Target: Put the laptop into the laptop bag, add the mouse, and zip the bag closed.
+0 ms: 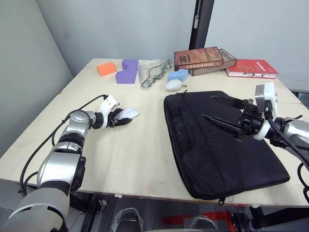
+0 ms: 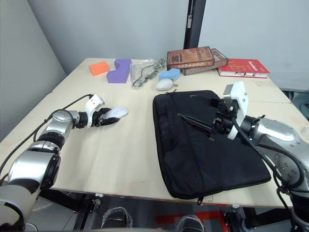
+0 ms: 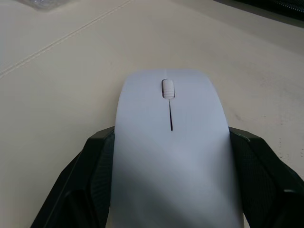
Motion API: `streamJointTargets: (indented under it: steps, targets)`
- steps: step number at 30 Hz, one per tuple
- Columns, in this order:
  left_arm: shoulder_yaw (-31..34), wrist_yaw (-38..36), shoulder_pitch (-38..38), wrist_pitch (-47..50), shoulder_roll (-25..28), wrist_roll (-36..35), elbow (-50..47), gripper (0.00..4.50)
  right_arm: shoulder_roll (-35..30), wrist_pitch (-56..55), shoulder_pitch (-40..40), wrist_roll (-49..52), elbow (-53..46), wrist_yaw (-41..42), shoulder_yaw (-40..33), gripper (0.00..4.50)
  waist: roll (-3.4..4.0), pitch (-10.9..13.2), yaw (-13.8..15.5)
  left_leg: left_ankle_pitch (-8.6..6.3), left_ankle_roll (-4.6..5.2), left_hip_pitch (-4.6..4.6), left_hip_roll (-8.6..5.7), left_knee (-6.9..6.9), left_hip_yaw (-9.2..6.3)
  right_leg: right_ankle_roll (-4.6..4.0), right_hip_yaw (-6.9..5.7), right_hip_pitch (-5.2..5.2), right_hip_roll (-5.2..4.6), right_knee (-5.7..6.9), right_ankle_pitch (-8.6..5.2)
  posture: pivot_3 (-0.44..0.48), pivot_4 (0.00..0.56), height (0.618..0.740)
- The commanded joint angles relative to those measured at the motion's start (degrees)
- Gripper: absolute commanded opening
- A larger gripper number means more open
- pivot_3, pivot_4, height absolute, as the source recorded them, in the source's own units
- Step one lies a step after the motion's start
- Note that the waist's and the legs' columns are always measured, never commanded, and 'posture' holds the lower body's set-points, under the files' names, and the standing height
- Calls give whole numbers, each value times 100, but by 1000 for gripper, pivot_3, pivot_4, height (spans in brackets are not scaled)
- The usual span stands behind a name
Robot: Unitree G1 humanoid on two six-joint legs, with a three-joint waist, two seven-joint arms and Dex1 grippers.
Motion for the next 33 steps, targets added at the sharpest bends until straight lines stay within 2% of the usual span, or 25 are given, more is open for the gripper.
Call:
streamJointTargets:
  steps: [1,4,6,10,15,23,33]
  targets:
    - [88,21,-29,-98,164,13,-40,2851,-84,6,-34,-42,-92,-37,5,4500,0,0,-3,0,0,0,0,-1,0,0,0,0,0,-1,0,0,150,734]
    - [206,-69,23,-163,200,-119,-194,2851,-114,37,-21,-281,-125,-56,265,4500,0,0,-10,0,-1,0,0,-3,0,1,-1,0,0,-3,0,0,150,734]
    - [370,-726,248,57,321,-493,-827,2851,31,34,-147,-660,-241,-330,770,4500,0,0,-31,0,-2,0,0,-5,0,2,-1,0,0,-4,0,0,150,734]
    - [427,-1349,946,661,577,-901,-2307,2851,272,29,-412,-1294,-248,-678,1541,4500,3,2,-58,1,-10,2,2,-23,2,5,-4,-7,1,-8,-2,0,150,734]
    - [498,-1227,1795,1679,817,-1308,-4152,2851,712,-86,-795,-2335,-16,-964,2693,4500,4,3,-77,2,-20,3,3,-47,7,15,-5,-15,2,-17,-8,0,150,734]
    - [517,-644,2426,2156,751,-1454,-4926,2851,1253,174,-1380,-3732,863,-1245,4039,4500,4,3,-96,18,-53,6,3,-54,8,21,-5,-16,3,-17,-10,0,150,734]
    - [559,-466,2642,2402,836,-1635,-5272,2851,1954,705,-1590,-4170,1126,-1431,4135,4500,5,4,-99,21,-62,4,8,-58,8,31,-4,-23,10,-14,-8,0,150,734]
